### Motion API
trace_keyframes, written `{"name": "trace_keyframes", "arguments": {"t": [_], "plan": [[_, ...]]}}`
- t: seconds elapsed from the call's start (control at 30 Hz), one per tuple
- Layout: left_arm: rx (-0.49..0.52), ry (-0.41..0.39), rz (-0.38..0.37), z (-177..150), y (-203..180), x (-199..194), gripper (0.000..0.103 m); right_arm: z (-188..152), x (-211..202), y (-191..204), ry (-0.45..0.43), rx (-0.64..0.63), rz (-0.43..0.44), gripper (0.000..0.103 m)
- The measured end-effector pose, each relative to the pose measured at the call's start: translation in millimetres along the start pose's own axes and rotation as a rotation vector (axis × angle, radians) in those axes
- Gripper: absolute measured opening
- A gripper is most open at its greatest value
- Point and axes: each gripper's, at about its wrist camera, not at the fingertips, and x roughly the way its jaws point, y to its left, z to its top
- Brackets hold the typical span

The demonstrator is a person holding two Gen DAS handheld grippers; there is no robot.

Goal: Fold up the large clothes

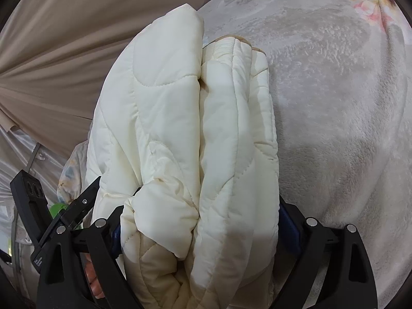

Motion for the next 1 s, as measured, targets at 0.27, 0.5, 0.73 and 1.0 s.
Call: {"name": "trace_keyframes", "arguments": {"t": [0.27,0.5,0.73,1.0], "plan": [[0.059,0.015,-0.041,9.0,-10.1,-17.6,0.084,-4.3,-20.4,33.0,-0.082,-0.074,-0.059,0.044],[-0.036,0.156,-0.259,5.4,20.9,-38.4,0.079,-20.7,-60.6,41.6,-0.11,-0.047,-0.021,0.039],[-0.066,0.208,-0.325,-19.7,37.4,-32.2,0.088,-37.9,-49.9,26.9,-0.058,0.01,-0.023,0.048],[0.024,0.028,-0.284,3.5,16.9,-76.9,0.063,-31.0,-76.2,68.2,-0.158,-0.081,-0.054,0.034]]}}
